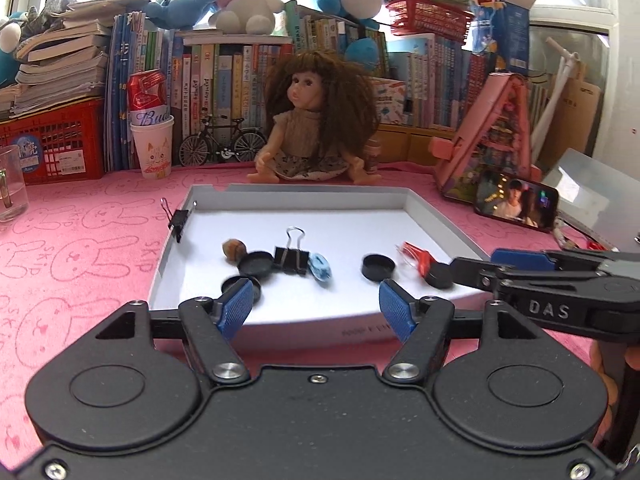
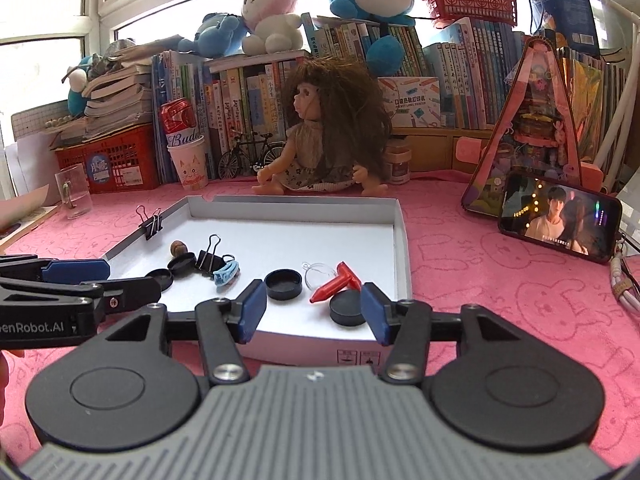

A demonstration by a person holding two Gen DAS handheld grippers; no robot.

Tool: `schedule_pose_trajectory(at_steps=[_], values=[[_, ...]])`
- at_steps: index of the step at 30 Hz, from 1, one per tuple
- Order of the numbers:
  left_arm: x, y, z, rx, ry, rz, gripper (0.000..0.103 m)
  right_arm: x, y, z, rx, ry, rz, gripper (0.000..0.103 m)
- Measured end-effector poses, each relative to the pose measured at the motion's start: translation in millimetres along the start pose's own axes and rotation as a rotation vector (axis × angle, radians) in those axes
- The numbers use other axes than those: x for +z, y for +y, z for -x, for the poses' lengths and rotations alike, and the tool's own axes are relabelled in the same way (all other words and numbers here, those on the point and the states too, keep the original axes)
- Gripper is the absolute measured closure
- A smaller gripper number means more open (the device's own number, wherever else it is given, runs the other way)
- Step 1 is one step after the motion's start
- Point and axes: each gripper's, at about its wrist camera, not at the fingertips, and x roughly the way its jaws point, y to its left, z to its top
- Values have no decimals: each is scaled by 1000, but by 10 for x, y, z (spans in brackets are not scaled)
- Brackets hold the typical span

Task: Organize rigid objects
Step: 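Open the left tool to drop the lid while the right tool releases the crayon in the tray, then withdraw both tools from the tray toward the blue hair clip and walnut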

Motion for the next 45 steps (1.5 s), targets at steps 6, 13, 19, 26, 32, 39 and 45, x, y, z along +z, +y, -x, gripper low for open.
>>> schedule_pose_trajectory(at_steps=[6,13,19,26,32,39,45], values=[[-204,-130,212,-52,26,-17,34,-85,18,101,8,1,15,31],[-430,-310,358,-101,47,-70,35,-167,34,139,16,9,16,28],[-548,-378,294,-123,95,-74,55,-223,45,139,24,20,19,27],[-586,-384,249,-106,99,-56,82,-265,73,127,41,31,23,25],[-542,-385,284,-97,78,-72,92,-297,118,124,53,36,38,25],[-640,-378,266,-92,107,-49,90,-318,130,118,56,41,38,24],[-627,-417,244,-102,102,-26,65,-336,113,111,53,46,30,23]])
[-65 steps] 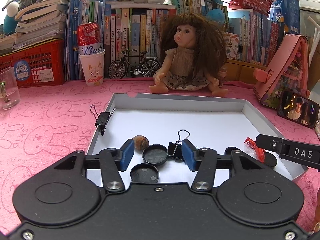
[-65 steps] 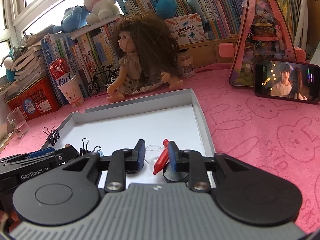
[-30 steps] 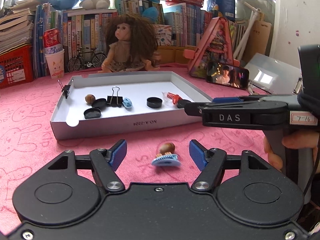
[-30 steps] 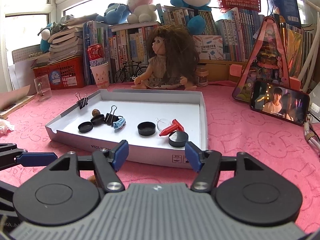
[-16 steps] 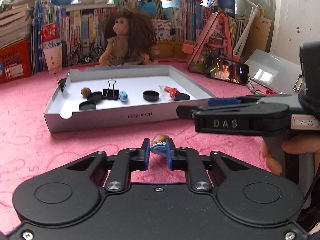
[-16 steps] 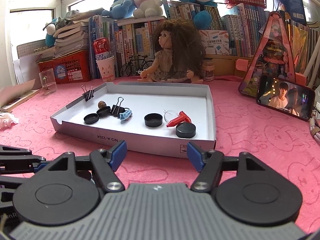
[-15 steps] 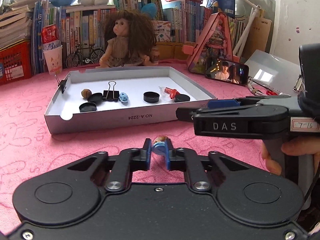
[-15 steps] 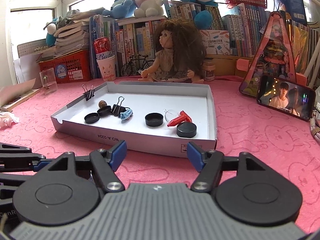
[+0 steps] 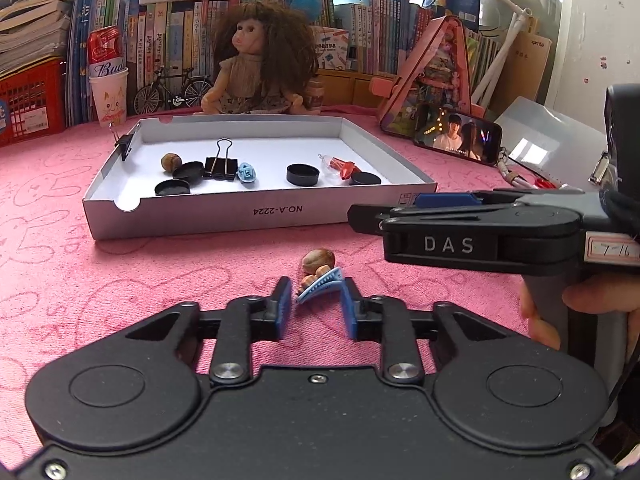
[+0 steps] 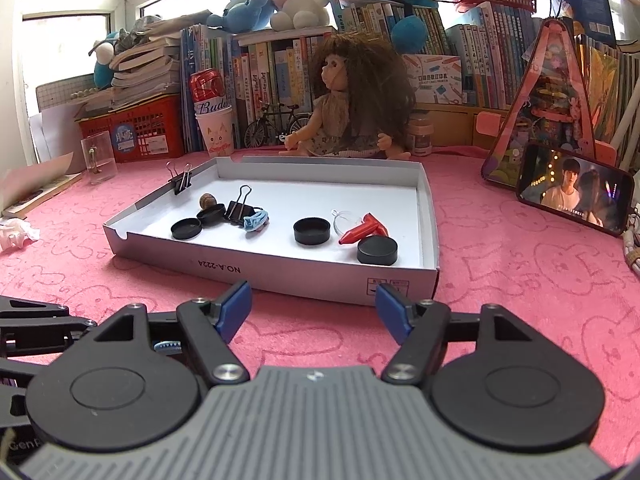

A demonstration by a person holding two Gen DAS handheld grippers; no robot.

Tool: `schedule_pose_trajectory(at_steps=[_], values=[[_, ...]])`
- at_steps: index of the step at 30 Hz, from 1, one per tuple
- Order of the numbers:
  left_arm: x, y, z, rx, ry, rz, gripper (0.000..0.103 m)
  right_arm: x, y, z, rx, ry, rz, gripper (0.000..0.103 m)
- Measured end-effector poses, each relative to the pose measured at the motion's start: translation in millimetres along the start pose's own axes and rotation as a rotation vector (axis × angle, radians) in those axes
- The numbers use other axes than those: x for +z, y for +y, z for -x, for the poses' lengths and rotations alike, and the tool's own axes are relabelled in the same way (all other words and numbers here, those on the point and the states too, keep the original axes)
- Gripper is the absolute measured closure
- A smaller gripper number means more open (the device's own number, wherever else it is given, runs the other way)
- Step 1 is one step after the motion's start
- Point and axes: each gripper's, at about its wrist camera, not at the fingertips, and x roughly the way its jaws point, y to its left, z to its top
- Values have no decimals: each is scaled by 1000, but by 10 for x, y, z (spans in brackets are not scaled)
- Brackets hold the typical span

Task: Organize rigid objects
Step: 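Withdraw both tools from the tray toward the blue hair clip and walnut, then grasp the blue hair clip with the left tool while the right tool grasps the walnut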

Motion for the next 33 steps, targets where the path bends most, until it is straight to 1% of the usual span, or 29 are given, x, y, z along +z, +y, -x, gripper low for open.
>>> schedule_pose_trajectory(at_steps=[1,2,4,5,6,7,8,11,14,19,25,27,31,33], values=[[6,-11,-5,0,-4,4,61,-1,-1,-6,-1,1,-1,23],[9,-27,-16,2,-8,3,60,-2,-3,-6,-2,2,-1,23],[13,-51,-54,1,-9,-6,63,-2,-6,-9,-3,3,-3,23],[15,-67,-79,9,-10,-9,71,-1,-7,-8,-3,3,-3,23],[16,-77,-89,20,-14,-12,83,2,-6,-9,-3,3,-3,23],[23,-82,-97,29,-14,-18,89,2,-7,-8,-3,3,-3,23],[28,-74,-100,28,-12,-18,92,-1,-11,-5,-2,2,-4,23],[29,-10,-70,27,-13,-2,93,-15,-18,-7,-1,6,-5,23],[24,69,-24,62,-25,-3,93,-33,-20,-10,7,10,-9,23],[49,261,-3,126,-30,22,92,-74,47,-28,32,24,-6,23],[53,379,9,183,-40,38,88,-63,220,-66,68,28,23,23],[43,394,18,194,-41,35,82,-47,286,-102,68,32,35,23],[39,441,22,214,-42,48,80,2,364,-183,57,42,31,23],[41,471,26,215,-45,58,78,22,380,-220,60,52,19,32]])
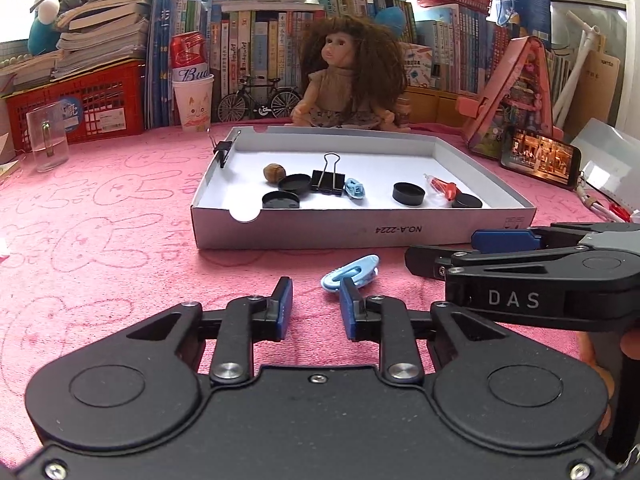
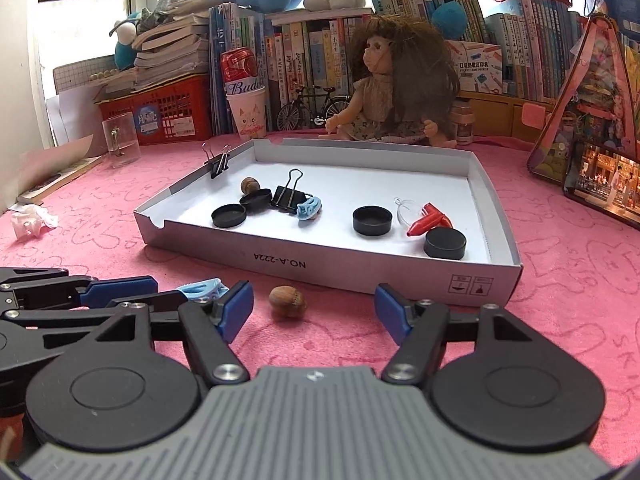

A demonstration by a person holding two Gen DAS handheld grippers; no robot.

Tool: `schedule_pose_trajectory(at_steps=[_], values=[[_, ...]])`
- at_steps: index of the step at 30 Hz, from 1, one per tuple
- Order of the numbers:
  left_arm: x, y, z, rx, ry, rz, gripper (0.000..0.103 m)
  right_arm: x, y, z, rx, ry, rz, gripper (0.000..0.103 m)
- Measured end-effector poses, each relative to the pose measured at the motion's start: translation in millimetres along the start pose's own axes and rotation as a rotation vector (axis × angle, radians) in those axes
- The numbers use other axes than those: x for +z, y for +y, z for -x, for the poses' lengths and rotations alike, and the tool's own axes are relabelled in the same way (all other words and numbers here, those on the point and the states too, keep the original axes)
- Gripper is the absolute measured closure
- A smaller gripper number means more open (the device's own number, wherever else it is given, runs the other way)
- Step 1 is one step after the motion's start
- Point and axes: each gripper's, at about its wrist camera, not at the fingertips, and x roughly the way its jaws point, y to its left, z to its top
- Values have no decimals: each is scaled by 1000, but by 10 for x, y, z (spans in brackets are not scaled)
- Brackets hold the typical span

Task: Organize rigid objects
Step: 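Grasp the blue hair clip with the left tool while the right tool grasps the walnut, then lift the blue hair clip with the left tool while the right tool lifts the walnut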

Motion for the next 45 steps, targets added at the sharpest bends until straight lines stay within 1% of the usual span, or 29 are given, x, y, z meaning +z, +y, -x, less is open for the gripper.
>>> schedule_pose_trajectory(at_steps=[2,3,4,5,10,12,16,21,27,31,35,39,41,42,43,44,45], values=[[-2,16,0,5,-3,1,76,8,23,-35,7,19,-2,56],[-2,21,-4,7,-3,2,76,4,36,-49,6,27,1,61],[-1,25,-8,7,-3,4,76,-3,47,-56,11,31,1,71],[1,29,-11,7,-3,7,76,-10,57,-57,12,33,1,79],[2,16,-17,4,-5,15,72,-43,52,-13,-2,18,3,79],[3,2,-27,1,-6,12,67,-52,24,12,-11,15,0,79],[2,-23,-55,13,-11,-4,66,-74,-61,59,-28,13,-12,79],[16,0,-86,37,-12,-1,66,-92,-134,85,-39,10,-30,79],[57,110,-132,91,-11,28,66,-102,-122,88,-50,1,-31,79],[59,144,-115,89,-15,43,63,-116,-117,104,-69,-6,-13,78],[45,117,-73,54,-29,38,59,-128,-145,125,-80,-7,-13,73],[40,47,-43,20,-44,26,51,-137,-188,147,-91,-9,-19,73],[42,12,-40,5,-47,21,49,-140,-193,161,-93,-12,-23,72],[43,-4,-45,0,-47,16,48,-140,-195,167,-94,-13,-25,69],[44,-21,-53,-1,-45,12,48,-139,-197,172,-93,-13,-31,61],[46,-35,-60,-1,-44,10,48,-137,-196,177,-91,-15,-40,57],[51,-49,-70,-3,-43,8,48,-133,-196,181,-89,-17,-47,57]])
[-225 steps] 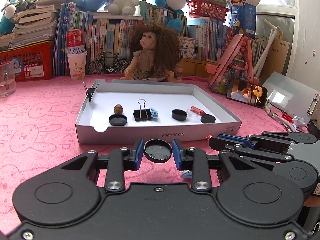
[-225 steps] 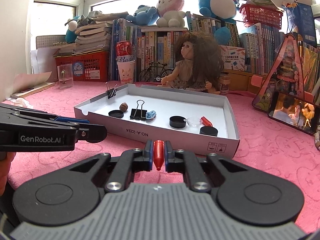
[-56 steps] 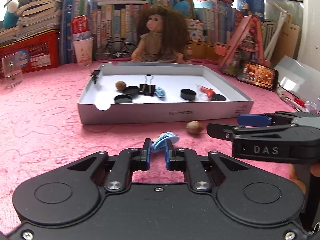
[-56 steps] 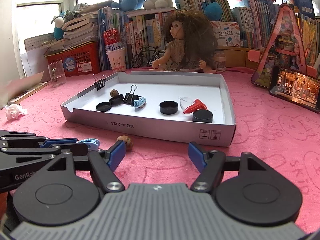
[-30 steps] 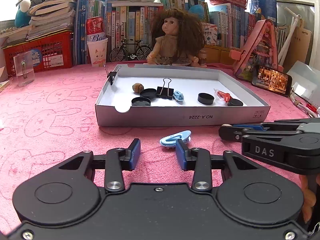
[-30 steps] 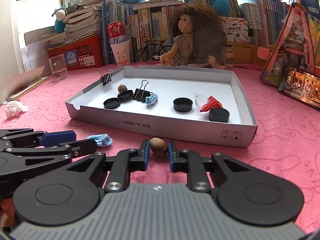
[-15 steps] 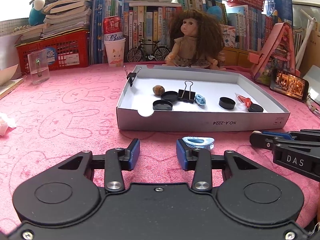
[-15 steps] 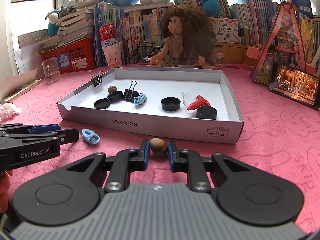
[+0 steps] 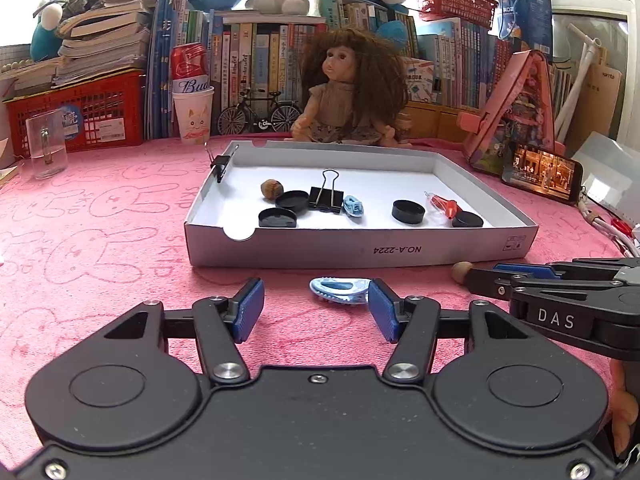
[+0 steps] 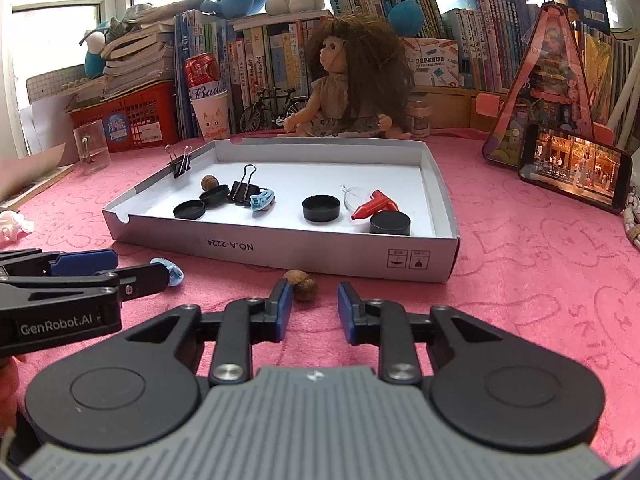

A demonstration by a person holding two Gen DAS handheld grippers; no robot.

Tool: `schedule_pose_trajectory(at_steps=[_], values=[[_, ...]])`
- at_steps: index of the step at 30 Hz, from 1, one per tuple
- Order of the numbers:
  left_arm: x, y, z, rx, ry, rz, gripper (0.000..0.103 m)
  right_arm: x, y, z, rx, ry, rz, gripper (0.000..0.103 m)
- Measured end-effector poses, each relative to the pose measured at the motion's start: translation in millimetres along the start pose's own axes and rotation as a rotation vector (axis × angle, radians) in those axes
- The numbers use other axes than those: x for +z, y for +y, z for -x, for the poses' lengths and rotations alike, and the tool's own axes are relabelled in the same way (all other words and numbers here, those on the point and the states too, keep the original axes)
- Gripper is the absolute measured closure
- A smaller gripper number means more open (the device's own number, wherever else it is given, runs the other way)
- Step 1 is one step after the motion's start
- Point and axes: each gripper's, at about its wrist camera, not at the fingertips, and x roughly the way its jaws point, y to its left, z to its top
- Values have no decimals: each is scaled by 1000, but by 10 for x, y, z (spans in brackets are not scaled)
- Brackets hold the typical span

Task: Organize rigid objects
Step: 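Lift the blue hair clip with the left tool while the right tool lifts the walnut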

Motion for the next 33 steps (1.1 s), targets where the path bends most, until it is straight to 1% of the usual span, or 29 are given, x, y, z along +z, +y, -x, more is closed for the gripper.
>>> schedule_pose_trajectory(at_steps=[7,9,11,12,17,23,31,33], values=[[22,-77,-102,-10,11,-28,48,24,9,-12,8,-1,-35,55],[18,-81,-141,-20,20,-30,55,24,9,-18,9,1,-44,55],[16,-91,-161,-17,21,-36,59,28,7,-24,10,4,-56,53],[16,-95,-161,-15,18,-39,67,31,6,-29,10,5,-63,53],[19,-72,-145,-22,13,-28,67,38,26,-47,-16,18,-109,52],[33,-31,-112,-10,1,-20,67,68,95,-89,-53,32,-151,52],[31,23,-107,-1,6,2,67,128,181,-211,-90,35,-148,52],[30,28,-109,0,6,4,67,132,192,-228,-92,35,-143,66]])
